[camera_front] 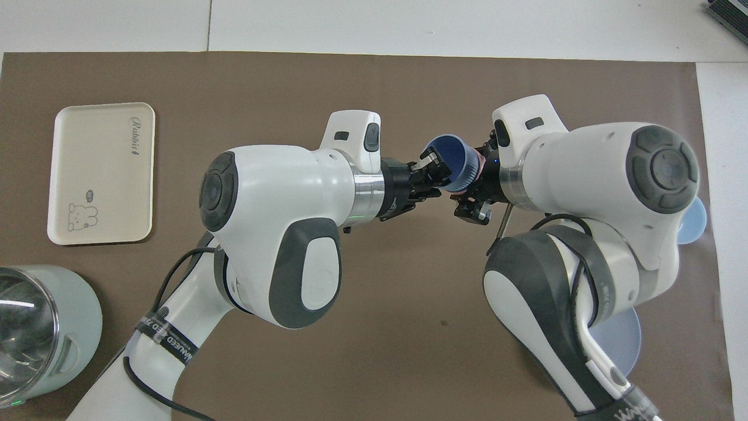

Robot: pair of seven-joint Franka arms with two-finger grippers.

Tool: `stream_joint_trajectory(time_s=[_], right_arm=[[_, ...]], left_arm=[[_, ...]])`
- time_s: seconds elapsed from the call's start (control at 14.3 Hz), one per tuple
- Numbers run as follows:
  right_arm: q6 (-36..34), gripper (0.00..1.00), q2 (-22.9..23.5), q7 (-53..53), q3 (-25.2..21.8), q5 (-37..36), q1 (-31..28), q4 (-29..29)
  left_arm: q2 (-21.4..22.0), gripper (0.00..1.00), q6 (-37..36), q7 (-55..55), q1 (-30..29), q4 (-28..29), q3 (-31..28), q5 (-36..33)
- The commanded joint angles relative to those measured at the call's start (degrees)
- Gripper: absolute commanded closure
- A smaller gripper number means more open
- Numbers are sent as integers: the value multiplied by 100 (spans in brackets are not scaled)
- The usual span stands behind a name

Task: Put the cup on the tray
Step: 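Grasp the cup with the left gripper and pull it from the right gripper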

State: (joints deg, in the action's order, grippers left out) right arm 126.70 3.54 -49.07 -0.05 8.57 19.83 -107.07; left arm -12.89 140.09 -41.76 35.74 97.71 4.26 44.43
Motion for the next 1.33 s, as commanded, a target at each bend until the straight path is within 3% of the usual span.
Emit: stream_joint_trajectory(time_s=[0.0,0.42,0.63,0.84,1.26], right_arm=[[-13,100,-55,82,13,-110,-14,37],[-13,100,-55,82,13,-110,-14,29],[-5,100,-64,82,13,-110,-14,11],[-5,100,-64,82,13,-110,-23,11],[267,100,-38,-59,-4,-93,-215,-7]], left_arm=[[120,100,62,-34,118,178,-66,-31],[50,100,-165,-16,-127,-154,-119,-136],[-204,100,-1269,-42,-663,-917,-119,-434],[-320,100,-2020,-42,-1190,-1464,-119,-1040],[-126,100,-2574,229,-2499,-1422,-136,-3086]])
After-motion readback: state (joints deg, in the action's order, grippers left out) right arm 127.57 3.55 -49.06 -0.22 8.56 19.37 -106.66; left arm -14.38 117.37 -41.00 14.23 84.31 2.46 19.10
